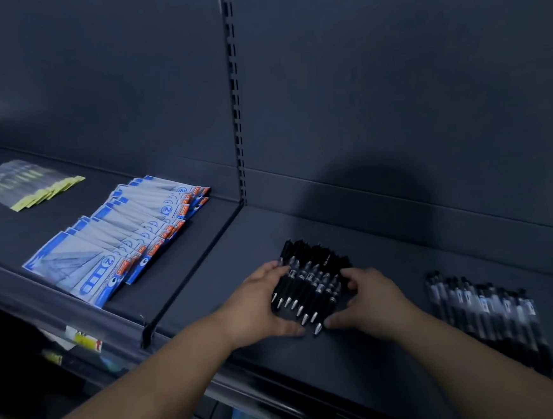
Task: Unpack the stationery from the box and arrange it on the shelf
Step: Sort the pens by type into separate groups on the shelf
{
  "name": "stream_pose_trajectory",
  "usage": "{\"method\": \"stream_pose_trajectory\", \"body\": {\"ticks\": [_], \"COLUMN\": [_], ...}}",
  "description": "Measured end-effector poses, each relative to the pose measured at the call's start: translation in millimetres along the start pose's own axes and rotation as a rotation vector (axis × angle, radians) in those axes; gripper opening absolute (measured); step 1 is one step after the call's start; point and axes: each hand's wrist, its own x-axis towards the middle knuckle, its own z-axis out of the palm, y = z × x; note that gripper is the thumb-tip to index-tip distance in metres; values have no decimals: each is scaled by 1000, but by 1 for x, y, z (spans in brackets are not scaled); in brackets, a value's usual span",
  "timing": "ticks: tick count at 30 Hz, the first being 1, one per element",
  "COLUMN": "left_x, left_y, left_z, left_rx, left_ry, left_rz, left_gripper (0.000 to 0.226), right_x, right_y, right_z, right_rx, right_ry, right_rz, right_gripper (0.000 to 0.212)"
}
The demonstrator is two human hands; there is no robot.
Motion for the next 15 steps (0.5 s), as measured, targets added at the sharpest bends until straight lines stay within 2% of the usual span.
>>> {"method": "stream_pose_trajectory", "body": {"ticks": [5, 7, 11, 15], "left_x": [-10, -20, -53, -100], "left_y": [6, 7, 12, 15], "left_z": [-3, -4, -5, 4], "left_rx": [0, -2, 67, 139], "left_ry": [50, 101, 277, 501], "left_rz": [-26, -81, -202, -377], "left_gripper": [93, 82, 69, 66], "right_x": [0, 0, -3, -13], "right_y": [1, 1, -11, -33], "right_z": [-10, -10, -5, 13], "right_rx": [-71, -69, -19, 56], "right_ry": [2, 48, 71, -34], "right_rz": [-38, -79, -258, -480], "right_gripper": [90, 79, 52, 45]}}
